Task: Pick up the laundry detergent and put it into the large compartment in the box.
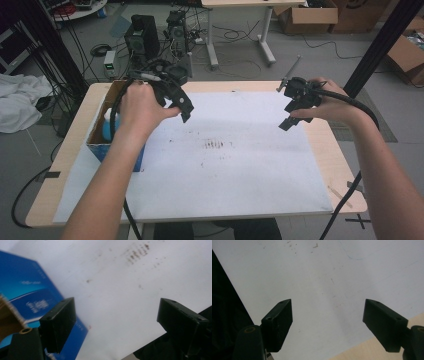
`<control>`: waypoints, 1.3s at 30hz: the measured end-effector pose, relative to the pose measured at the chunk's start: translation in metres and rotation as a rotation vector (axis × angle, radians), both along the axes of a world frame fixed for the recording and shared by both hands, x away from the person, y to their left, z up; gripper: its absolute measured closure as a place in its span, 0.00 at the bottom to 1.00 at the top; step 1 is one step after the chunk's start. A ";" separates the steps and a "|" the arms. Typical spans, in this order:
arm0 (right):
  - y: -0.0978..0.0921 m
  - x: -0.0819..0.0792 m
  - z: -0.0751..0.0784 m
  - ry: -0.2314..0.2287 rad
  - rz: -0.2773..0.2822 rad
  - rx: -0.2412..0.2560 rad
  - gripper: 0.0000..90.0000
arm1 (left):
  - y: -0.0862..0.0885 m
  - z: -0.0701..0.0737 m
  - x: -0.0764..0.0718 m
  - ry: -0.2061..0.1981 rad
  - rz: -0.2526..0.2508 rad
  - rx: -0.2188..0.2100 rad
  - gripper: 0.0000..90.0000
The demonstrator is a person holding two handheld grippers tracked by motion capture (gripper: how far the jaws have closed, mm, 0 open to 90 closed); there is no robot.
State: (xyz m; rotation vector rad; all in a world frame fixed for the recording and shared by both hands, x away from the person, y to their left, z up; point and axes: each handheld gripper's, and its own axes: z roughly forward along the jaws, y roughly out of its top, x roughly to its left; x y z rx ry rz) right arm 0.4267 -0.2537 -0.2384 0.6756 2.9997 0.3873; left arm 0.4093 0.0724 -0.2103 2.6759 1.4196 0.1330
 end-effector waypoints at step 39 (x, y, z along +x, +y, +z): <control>0.005 0.003 0.000 0.015 0.006 -0.021 0.26 | -0.055 -0.067 -0.007 0.031 -0.156 0.030 0.17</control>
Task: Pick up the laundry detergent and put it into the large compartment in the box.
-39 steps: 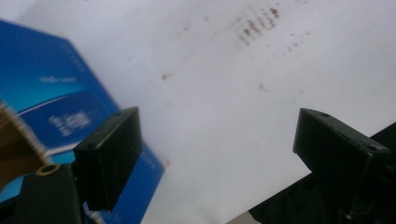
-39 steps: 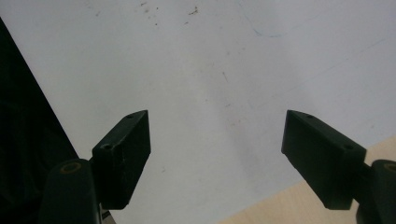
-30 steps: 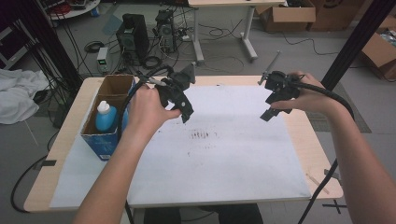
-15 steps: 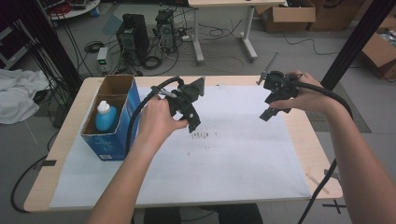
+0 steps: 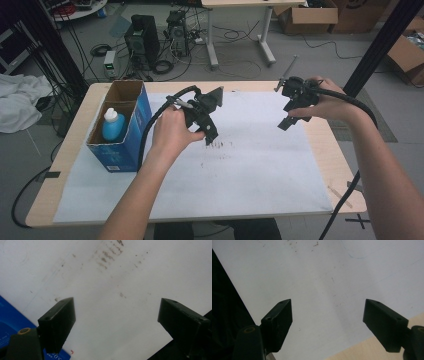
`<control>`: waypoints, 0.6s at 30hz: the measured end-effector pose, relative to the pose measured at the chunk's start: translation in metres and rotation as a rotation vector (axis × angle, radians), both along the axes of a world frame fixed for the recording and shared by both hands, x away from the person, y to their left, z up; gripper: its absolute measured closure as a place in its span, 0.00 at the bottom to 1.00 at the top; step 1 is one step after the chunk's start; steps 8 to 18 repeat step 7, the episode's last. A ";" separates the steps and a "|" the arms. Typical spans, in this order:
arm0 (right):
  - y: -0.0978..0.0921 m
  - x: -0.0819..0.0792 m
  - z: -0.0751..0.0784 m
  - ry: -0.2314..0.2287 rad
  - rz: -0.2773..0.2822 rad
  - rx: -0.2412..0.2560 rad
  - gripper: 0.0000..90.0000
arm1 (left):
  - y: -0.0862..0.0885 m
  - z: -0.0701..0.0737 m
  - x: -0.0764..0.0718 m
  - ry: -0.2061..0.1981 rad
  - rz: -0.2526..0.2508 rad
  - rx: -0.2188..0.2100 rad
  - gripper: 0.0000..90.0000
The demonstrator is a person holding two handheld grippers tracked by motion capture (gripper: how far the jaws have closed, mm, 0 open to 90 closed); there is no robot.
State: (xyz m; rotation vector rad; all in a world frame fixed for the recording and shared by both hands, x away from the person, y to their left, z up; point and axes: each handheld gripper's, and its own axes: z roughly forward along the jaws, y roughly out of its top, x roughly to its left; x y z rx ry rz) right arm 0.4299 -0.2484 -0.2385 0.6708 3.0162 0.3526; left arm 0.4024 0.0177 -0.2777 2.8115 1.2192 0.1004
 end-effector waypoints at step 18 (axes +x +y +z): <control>0.002 -0.001 0.001 -0.002 0.003 -0.005 0.26 | 0.000 0.001 -0.001 -0.012 -0.001 0.006 0.17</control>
